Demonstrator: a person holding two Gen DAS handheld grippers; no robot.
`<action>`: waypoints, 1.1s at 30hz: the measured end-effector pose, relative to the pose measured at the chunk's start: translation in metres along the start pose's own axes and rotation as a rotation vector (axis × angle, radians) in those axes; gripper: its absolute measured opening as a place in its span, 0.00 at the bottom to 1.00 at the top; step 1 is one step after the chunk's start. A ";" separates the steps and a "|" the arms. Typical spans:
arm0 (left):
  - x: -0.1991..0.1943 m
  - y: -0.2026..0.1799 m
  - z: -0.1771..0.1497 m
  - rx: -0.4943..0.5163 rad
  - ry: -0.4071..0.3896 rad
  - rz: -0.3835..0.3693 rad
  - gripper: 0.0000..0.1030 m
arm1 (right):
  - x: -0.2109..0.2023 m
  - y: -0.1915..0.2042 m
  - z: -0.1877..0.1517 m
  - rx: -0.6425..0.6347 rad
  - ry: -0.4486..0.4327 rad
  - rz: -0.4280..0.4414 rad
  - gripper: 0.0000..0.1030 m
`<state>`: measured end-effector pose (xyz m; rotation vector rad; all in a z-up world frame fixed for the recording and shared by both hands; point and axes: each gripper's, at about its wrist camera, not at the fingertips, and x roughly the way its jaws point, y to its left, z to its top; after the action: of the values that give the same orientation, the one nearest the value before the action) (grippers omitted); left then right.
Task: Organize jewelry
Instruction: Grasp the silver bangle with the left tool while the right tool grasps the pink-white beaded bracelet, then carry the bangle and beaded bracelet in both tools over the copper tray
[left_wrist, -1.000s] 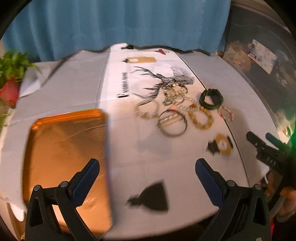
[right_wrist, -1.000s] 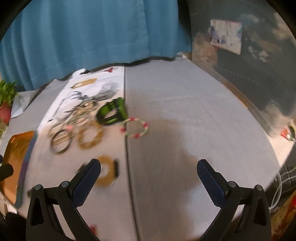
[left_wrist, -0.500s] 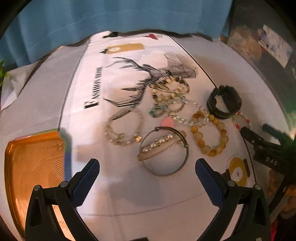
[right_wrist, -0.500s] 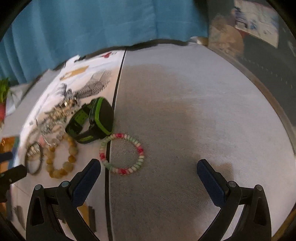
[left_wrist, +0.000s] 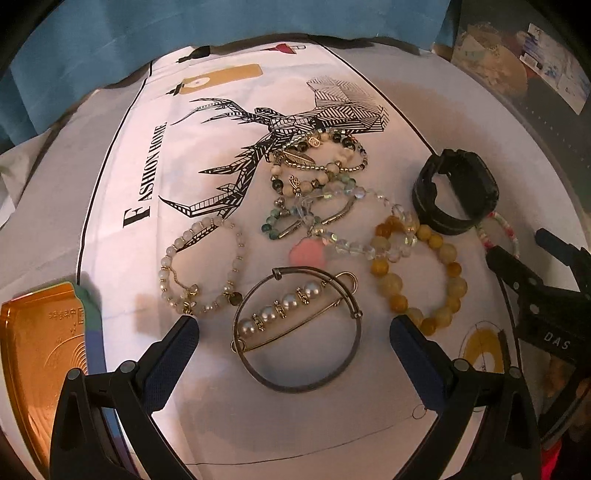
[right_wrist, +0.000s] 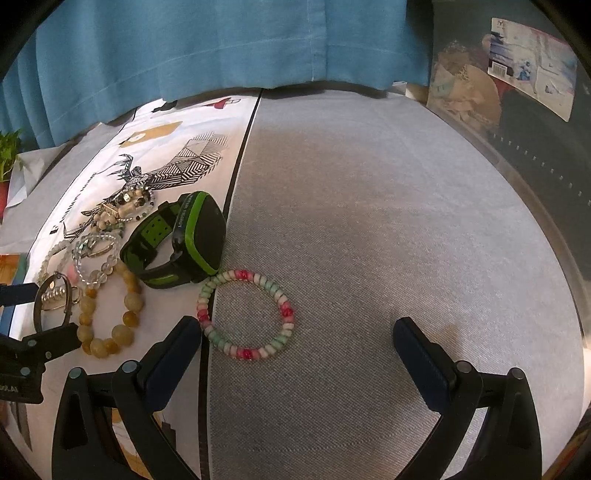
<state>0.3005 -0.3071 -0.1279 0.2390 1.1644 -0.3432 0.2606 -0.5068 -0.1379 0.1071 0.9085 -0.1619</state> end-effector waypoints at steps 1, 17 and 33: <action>0.000 0.001 -0.001 0.005 0.003 -0.005 0.99 | 0.000 0.000 0.000 -0.004 0.007 0.010 1.00; -0.009 -0.003 0.004 0.030 -0.003 -0.045 0.57 | -0.009 -0.009 0.005 0.016 -0.029 -0.017 0.47; -0.135 0.034 -0.104 -0.026 -0.158 -0.142 0.57 | -0.131 0.013 -0.040 -0.047 -0.140 -0.013 0.06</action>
<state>0.1771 -0.2196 -0.0427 0.1039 1.0312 -0.4632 0.1527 -0.4747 -0.0586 0.0450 0.7730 -0.1583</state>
